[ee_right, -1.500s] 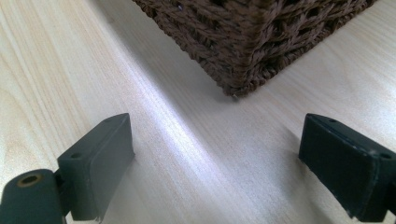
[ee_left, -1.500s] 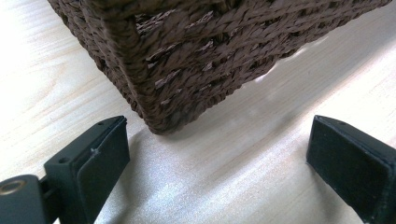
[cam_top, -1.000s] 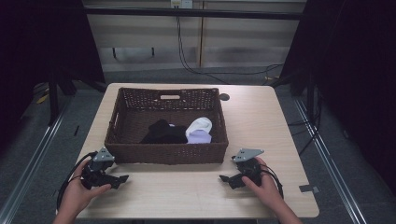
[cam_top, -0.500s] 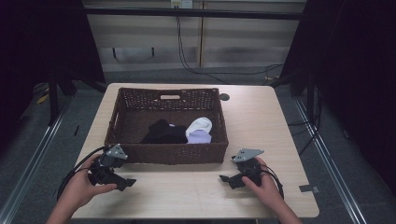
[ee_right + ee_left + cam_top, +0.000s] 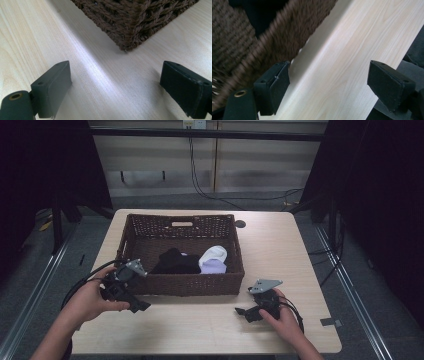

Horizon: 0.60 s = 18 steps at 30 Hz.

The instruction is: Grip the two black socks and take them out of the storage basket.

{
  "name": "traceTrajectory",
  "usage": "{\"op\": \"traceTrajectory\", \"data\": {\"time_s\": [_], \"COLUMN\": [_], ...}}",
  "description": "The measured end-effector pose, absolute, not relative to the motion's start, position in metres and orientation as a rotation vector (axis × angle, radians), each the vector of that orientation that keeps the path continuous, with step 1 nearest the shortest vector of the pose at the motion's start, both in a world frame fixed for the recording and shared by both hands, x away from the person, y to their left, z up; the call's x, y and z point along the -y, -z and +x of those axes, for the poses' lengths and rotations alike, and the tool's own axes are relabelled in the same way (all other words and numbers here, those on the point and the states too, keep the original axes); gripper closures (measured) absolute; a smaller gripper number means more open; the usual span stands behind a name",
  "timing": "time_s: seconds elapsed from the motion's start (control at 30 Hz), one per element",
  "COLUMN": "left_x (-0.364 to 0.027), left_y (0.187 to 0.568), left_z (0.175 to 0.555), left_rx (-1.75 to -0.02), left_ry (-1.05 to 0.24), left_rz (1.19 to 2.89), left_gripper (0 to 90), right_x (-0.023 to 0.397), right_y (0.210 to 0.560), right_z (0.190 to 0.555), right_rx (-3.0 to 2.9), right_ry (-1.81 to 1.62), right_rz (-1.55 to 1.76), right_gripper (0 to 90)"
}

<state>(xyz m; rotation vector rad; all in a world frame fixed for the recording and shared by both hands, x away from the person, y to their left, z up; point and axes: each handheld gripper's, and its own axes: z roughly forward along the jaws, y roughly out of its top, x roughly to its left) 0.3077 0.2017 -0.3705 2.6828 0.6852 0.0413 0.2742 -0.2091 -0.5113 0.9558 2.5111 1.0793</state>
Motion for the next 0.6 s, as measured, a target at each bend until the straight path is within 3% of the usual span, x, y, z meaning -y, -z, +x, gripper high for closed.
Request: {"op": "traceTrajectory", "data": {"time_s": [0.6], "left_x": [-0.153], "left_y": [0.346], "left_z": [0.38], "left_rx": [-0.669], "left_ry": [-0.001], "left_rz": [2.726], "left_gripper": [19.6], "right_x": [0.209], "right_y": [0.511], "right_z": [0.274], "right_rx": [-2.508], "right_ry": [-1.082], "right_rz": [0.952], "right_gripper": [9.2]}}
